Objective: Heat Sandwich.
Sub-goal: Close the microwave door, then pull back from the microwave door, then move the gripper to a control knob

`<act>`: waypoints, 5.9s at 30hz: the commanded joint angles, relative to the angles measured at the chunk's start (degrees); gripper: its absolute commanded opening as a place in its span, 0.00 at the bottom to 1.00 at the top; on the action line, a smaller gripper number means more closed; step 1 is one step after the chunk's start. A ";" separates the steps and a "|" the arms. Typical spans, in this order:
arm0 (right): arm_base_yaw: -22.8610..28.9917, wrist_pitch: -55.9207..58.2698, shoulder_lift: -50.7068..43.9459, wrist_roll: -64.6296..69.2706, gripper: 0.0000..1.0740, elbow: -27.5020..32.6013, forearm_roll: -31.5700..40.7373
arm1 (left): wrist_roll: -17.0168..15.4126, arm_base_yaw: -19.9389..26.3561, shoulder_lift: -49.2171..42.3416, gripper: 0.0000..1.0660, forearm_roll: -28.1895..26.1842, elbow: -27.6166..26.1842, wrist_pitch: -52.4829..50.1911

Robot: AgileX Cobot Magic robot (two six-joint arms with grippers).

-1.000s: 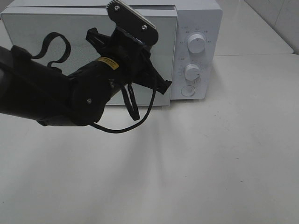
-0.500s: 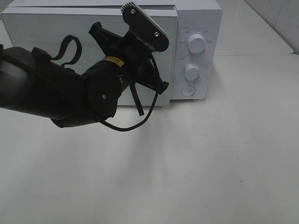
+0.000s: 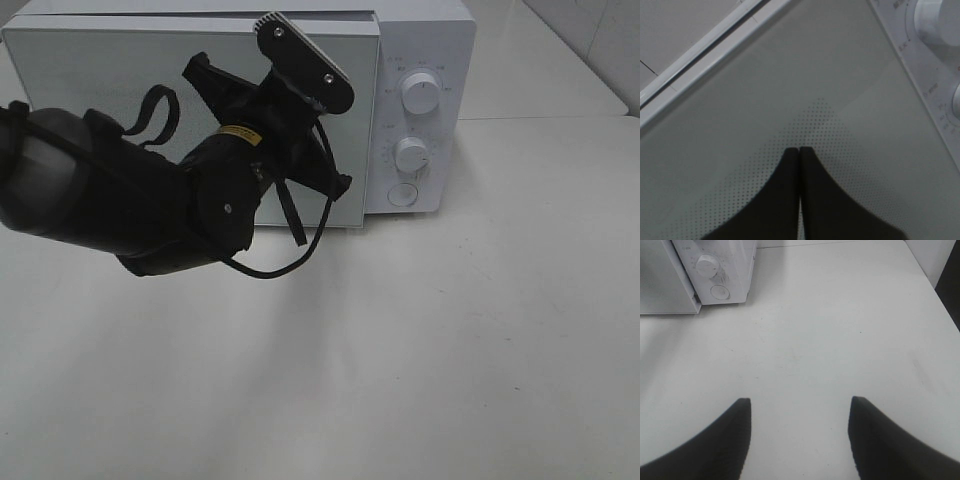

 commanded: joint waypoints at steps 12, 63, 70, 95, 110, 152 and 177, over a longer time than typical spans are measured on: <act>0.11 -0.29 -1.55 -0.92 0.54 0.06 -0.11 | 3.38 1.20 3.61 0.00 -2.12 -5.44 -1.83; 0.11 -0.29 -1.55 -0.92 0.54 0.06 -0.11 | 1.38 6.07 -2.86 0.00 -0.69 -5.90 16.21; 0.11 -0.29 -1.55 -0.92 0.54 0.06 -0.11 | -2.29 6.07 -8.25 0.00 1.89 -5.90 34.15; 0.11 -0.29 -1.55 -0.92 0.54 0.06 -0.11 | -62.40 7.56 -28.25 0.10 50.36 -5.90 94.42; 0.11 -0.29 -1.55 -0.92 0.54 0.06 -0.11 | -61.31 21.72 -43.32 0.73 42.40 -5.50 109.61; 0.11 -0.29 -1.55 -0.92 0.54 0.06 -0.11 | -57.07 52.37 -105.54 0.72 35.35 31.40 111.55; 0.11 -0.29 -1.32 -1.09 0.54 0.06 -0.11 | -60.50 48.87 -117.17 0.72 38.85 33.40 108.23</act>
